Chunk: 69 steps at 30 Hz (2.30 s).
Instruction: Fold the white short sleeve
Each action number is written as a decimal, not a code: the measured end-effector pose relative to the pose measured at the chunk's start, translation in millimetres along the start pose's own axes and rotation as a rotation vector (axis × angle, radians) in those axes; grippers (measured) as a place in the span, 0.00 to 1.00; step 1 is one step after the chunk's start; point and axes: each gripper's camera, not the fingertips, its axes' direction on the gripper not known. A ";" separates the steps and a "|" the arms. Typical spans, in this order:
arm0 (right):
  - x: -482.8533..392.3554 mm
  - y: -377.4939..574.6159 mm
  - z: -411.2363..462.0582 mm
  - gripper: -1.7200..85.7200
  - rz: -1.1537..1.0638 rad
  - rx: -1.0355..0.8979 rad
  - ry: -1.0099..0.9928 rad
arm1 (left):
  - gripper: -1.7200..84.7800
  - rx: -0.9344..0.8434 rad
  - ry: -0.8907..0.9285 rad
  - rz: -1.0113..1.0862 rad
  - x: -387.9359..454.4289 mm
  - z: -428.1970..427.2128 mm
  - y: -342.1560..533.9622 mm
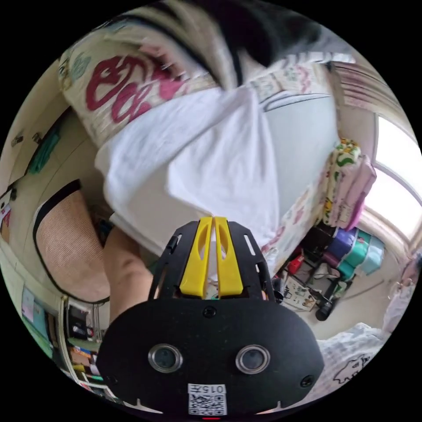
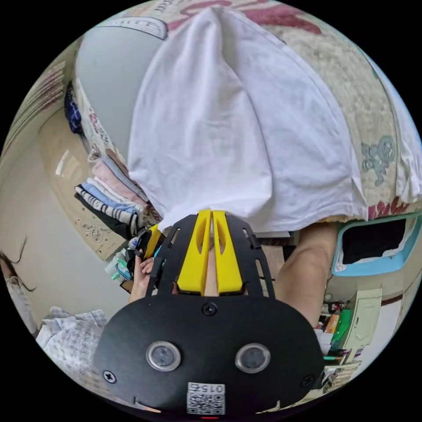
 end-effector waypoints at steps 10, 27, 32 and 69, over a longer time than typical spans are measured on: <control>-161.8 -166.2 -89.1 0.04 -0.525 0.549 -0.043 | 0.07 0.368 0.407 0.492 323.4 64.4 -215.9; 107.6 -143.2 284.1 0.12 -1.063 0.158 0.673 | 0.11 -0.176 -0.364 1.213 441.8 229.4 -155.4; 168.1 -190.0 338.5 0.12 -1.046 0.113 0.726 | 0.13 -0.275 -0.489 1.297 470.8 262.0 -159.9; 245.6 -585.9 241.8 0.04 -0.780 0.428 0.721 | 0.08 0.188 -0.510 0.870 550.7 198.5 -363.5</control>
